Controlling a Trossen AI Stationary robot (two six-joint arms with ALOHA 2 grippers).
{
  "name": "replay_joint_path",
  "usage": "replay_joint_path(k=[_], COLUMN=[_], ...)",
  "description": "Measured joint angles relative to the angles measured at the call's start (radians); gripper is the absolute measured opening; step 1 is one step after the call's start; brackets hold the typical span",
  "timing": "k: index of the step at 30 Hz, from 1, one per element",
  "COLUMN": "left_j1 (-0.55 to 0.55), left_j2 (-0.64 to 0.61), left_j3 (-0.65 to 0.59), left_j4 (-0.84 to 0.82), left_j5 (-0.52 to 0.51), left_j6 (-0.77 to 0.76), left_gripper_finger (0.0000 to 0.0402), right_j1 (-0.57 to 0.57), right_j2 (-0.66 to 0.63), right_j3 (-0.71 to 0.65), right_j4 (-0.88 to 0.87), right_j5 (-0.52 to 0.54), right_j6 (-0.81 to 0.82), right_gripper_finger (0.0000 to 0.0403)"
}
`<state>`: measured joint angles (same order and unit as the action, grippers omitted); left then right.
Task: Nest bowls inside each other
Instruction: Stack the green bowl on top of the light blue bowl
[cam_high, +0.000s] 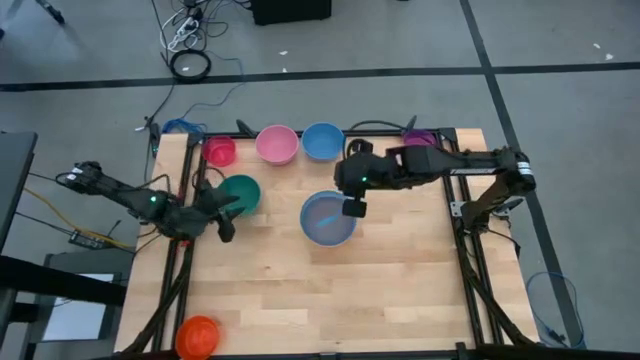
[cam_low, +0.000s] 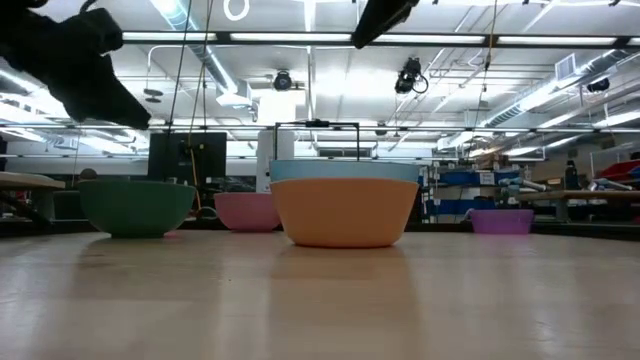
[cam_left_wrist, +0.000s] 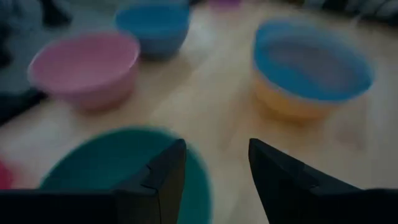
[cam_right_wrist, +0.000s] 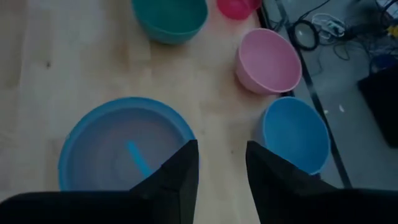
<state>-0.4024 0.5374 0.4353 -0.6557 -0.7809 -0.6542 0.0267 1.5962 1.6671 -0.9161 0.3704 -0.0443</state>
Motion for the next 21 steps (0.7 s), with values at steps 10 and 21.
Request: replay_joint_path(k=[10,21], left_j1=[0.171,0.322], left_j2=[0.495,0.716], left_j3=[0.214,0.33], left_j4=[-0.194,-0.264], left_j5=[0.313,0.368], left_j6=[-0.047,0.046], left_gripper_finger=[0.0184,0.0184], right_j1=[-0.05,-0.059], right_j2=[-0.071,-0.18], right_j3=[-0.001,-0.001], right_j4=[-0.017,-0.125], right_j5=[0.01,0.067], right_j6=[-0.063,-0.073], right_gripper_finger=[0.0118,0.0119])
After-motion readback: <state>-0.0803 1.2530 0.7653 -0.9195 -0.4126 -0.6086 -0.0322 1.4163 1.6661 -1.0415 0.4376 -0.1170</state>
